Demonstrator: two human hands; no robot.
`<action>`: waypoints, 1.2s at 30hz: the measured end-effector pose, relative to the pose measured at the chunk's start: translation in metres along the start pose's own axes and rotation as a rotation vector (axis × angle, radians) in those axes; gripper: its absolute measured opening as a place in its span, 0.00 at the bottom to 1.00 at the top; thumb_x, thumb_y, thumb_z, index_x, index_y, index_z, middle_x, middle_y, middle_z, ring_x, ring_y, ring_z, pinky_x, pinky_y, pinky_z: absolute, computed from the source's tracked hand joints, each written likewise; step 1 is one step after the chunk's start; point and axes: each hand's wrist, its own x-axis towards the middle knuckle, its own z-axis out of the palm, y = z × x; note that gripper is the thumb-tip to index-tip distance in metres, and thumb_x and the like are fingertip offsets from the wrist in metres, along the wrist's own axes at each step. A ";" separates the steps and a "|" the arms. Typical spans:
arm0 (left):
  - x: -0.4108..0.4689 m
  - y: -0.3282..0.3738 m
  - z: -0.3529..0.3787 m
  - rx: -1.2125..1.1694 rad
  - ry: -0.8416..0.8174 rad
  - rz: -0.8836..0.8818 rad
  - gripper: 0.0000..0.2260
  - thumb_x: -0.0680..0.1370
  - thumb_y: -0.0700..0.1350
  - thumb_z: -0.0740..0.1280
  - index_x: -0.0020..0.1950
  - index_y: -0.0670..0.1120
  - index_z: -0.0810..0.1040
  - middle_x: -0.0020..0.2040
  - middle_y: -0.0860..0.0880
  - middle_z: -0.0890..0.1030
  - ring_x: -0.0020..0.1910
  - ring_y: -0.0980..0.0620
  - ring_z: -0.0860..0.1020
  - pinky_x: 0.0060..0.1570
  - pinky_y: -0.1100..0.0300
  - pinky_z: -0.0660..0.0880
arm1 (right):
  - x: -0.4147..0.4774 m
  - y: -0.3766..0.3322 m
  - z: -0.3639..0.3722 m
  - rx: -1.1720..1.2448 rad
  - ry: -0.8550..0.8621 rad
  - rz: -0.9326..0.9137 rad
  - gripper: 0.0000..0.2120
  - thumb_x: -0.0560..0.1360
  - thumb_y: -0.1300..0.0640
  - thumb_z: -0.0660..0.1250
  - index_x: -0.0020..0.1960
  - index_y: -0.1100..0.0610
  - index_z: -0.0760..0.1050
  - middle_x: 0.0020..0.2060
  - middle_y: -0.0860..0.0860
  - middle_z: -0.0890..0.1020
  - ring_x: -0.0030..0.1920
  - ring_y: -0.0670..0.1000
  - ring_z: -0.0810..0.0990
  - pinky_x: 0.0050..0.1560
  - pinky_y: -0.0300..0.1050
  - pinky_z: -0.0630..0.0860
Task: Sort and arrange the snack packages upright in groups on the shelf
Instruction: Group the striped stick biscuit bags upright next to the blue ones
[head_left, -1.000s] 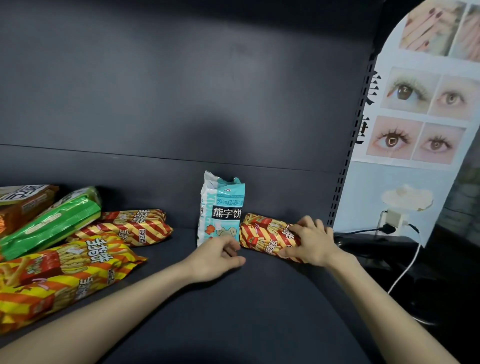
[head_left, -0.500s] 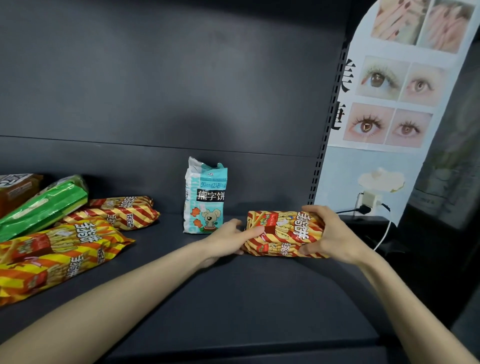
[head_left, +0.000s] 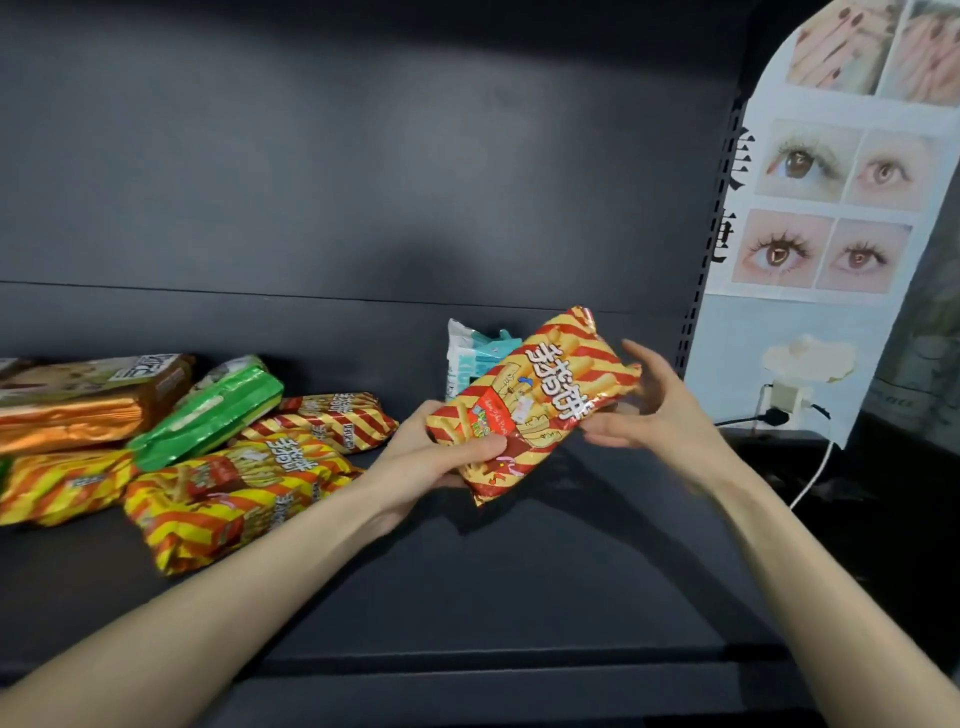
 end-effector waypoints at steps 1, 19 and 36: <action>-0.004 -0.002 -0.012 -0.005 0.047 0.006 0.31 0.59 0.47 0.78 0.59 0.47 0.71 0.52 0.49 0.83 0.48 0.53 0.83 0.45 0.58 0.80 | 0.001 0.000 0.014 0.098 -0.050 0.026 0.49 0.61 0.66 0.79 0.74 0.51 0.57 0.64 0.52 0.75 0.55 0.49 0.81 0.51 0.48 0.80; -0.061 -0.022 -0.169 0.435 -0.012 0.011 0.32 0.70 0.52 0.73 0.70 0.47 0.62 0.60 0.56 0.72 0.56 0.61 0.75 0.55 0.66 0.74 | 0.011 -0.028 0.207 0.025 0.098 -0.011 0.25 0.63 0.61 0.79 0.54 0.50 0.71 0.48 0.48 0.83 0.48 0.46 0.83 0.42 0.35 0.79; -0.006 0.019 -0.214 0.932 0.083 0.202 0.23 0.75 0.49 0.70 0.67 0.44 0.69 0.63 0.47 0.76 0.60 0.52 0.75 0.59 0.60 0.73 | 0.051 -0.023 0.220 -0.156 0.158 -0.034 0.34 0.64 0.59 0.78 0.66 0.53 0.66 0.54 0.45 0.77 0.55 0.46 0.77 0.44 0.32 0.73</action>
